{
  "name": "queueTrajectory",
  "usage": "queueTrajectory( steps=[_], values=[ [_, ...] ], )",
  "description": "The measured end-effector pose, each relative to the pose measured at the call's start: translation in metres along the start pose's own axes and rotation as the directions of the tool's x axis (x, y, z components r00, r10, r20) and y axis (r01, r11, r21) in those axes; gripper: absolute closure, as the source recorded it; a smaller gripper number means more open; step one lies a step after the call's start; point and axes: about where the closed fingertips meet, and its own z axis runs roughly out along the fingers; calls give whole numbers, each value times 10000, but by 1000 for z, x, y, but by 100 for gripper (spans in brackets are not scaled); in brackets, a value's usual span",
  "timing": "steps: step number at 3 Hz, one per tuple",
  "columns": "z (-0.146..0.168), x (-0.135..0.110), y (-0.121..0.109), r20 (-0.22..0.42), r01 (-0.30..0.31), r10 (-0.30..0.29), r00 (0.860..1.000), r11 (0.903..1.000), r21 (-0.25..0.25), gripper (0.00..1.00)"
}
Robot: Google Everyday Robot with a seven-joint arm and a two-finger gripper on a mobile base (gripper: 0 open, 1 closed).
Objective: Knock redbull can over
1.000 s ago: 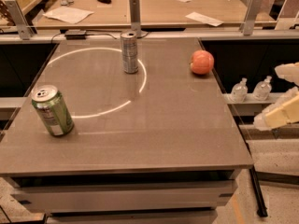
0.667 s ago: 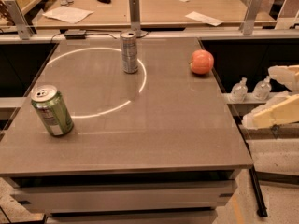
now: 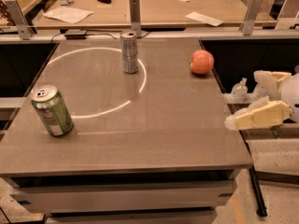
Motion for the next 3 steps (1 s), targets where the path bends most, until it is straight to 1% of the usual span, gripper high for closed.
queueTrajectory(
  steps=[1,2,3],
  values=[
    [20,-10,1,634,132,-99,9979,9986,-520,0],
    [46,-27,4,1796,566,-277,9833,9858,-1580,0],
    [71,-39,2,2187,856,-416,9749,9770,-1955,0]
  ],
)
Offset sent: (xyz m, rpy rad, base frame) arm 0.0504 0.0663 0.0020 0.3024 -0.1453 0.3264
